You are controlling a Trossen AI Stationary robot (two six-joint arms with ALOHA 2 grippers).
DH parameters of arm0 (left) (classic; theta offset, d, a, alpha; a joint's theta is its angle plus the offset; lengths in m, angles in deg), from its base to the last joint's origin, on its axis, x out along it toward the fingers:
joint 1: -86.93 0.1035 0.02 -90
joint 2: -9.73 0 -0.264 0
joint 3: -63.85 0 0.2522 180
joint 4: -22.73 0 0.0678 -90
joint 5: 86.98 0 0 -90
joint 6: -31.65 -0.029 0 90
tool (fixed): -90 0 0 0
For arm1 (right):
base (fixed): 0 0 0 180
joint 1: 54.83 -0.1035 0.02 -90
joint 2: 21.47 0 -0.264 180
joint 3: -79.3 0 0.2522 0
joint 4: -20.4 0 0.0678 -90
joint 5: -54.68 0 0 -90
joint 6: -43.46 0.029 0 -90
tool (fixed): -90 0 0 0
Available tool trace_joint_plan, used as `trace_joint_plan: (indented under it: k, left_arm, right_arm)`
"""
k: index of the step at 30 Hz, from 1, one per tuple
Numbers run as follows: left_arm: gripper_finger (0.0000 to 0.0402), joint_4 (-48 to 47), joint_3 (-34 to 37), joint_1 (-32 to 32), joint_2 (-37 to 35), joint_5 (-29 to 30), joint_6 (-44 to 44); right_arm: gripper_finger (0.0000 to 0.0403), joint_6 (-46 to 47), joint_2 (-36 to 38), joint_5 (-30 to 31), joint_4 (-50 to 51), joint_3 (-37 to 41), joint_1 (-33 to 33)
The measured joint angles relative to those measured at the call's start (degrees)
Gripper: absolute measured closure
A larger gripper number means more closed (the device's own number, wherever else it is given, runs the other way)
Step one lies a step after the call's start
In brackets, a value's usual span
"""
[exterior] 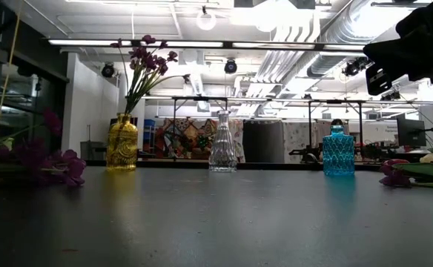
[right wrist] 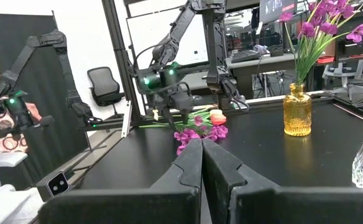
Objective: Sort flowers into vase by color
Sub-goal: Put the left purple flowers into the yellow flower vase
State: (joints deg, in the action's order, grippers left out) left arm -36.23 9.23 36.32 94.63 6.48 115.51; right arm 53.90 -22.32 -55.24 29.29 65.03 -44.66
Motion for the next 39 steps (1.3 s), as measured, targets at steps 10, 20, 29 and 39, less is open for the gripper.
trace_joint_plan:
  k: [10,20,29,39]
  left_arm:
    - [0.0327,-1.17,-2.14,1.07,2.98,-0.68,-2.74]
    - [0.0393,-10.71,-11.02,6.22,-0.55,17.37,-14.46]
    - [0.0396,-4.48,-15.45,9.20,-7.69,53.11,-36.61]
    - [0.0398,-0.08,-6.01,4.71,-18.49,85.43,-36.32]
  right_arm:
    - [0.0402,0.00,0.02,0.00,0.19,0.00,0.00]
    - [0.0402,0.00,0.02,0.00,1.26,0.00,0.00]
    - [0.0402,0.00,0.02,0.00,1.25,0.00,0.01]
    - [0.0402,0.00,0.02,0.00,1.24,0.00,0.00]
